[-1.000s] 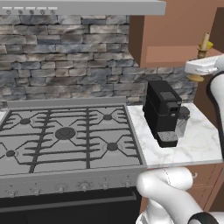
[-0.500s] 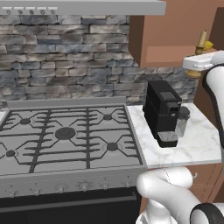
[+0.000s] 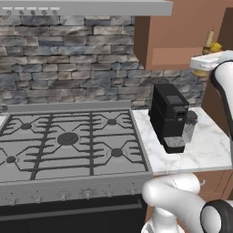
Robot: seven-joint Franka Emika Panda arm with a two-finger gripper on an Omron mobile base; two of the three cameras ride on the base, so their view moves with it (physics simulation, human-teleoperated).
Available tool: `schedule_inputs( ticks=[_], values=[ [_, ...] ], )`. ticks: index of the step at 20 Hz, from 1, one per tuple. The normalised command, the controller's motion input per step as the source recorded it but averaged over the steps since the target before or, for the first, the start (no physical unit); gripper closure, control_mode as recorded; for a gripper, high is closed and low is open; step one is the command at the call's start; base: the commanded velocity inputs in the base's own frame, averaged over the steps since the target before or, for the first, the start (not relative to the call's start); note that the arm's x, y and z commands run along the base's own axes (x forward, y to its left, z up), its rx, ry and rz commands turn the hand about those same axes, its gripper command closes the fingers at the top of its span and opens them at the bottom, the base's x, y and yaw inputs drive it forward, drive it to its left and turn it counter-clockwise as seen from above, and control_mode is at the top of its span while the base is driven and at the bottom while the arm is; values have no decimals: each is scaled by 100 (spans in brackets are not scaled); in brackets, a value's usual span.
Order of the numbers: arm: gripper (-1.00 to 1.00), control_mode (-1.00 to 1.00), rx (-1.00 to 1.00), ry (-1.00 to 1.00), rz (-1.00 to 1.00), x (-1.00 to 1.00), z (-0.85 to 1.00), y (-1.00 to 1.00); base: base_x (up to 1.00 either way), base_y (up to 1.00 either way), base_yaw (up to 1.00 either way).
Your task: Pick the candle and candle from the dining table and place them in the open cabinet. Close the cabinet after placing the objects.
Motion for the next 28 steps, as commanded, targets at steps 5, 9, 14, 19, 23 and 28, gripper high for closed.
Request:
schedule_inputs(
  ticks=[5, 9, 14, 19, 23, 28],
  values=[
    [100, -100, -5, 0, 2, 25, 0, -6, 0, 0, 0],
    [100, -100, -5, -2, 1, 29, 0, 0, 0, 0, 0],
    [100, -100, -2, -1, 0, 32, 0, 0, 0, 0, 0],
    [100, -100, 0, 0, 0, 35, 0, 0, 0, 0, 0],
    [100, -100, 0, 0, 0, 31, 0, 0, 0, 0, 0],
    [100, -100, 0, 0, 0, 31, -2, 0, 0, 0, 0]
  ],
)
